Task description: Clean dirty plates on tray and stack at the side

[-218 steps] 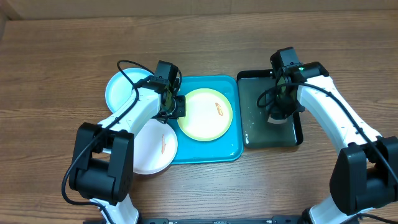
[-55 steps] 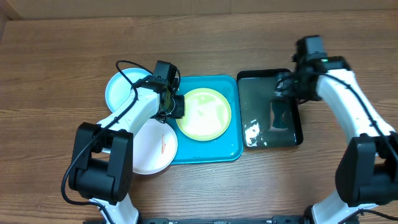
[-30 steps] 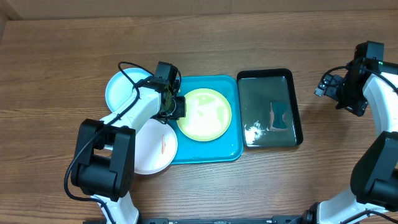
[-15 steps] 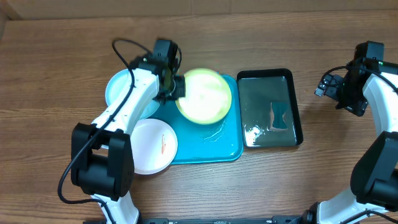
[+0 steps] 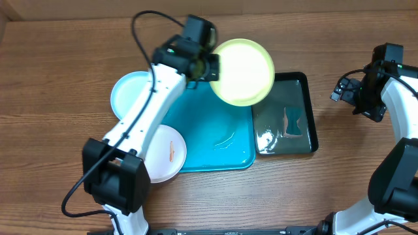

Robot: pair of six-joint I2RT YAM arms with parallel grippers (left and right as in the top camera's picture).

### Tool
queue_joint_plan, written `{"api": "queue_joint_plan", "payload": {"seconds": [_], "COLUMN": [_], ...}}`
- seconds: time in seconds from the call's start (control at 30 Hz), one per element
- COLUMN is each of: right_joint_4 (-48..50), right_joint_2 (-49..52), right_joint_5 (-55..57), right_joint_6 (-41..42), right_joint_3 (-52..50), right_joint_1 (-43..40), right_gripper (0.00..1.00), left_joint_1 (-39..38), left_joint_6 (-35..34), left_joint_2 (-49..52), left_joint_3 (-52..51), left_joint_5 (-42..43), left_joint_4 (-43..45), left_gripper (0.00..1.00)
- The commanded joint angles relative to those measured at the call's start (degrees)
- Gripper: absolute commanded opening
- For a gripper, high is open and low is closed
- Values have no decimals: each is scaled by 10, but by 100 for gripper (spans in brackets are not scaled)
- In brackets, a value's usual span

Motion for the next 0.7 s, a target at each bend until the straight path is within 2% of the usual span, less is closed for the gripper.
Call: {"api": "queue_joint_plan", "payload": {"seconds": [0.0,0.17,0.3,0.47,0.67], "right_joint_4": [1,1,1,1,1], "right_joint_2": [-3,-3,-3,-3,-3], "right_joint_5": [-3,-3,-3,-3,-3], "right_joint_6": [2,2,2,2,2], "right_joint_3": [12,12,12,12,12], "right_joint_1": [-3,-3,-3,-3,-3], "right_gripper": [100,100,100,100,100], "left_joint_1": [-53,-119,-172,-240,-308], "left_joint_6": [-14,-9,41,124,246], "left_joint_2": [2,2,2,2,2], "left_joint_3": [16,16,16,16,16], "left_joint_5": [-68,-184,-303,-515,-673], "left_joint_4": [29,56,67,86,159], "left_gripper": [4,4,4,4,4]}}
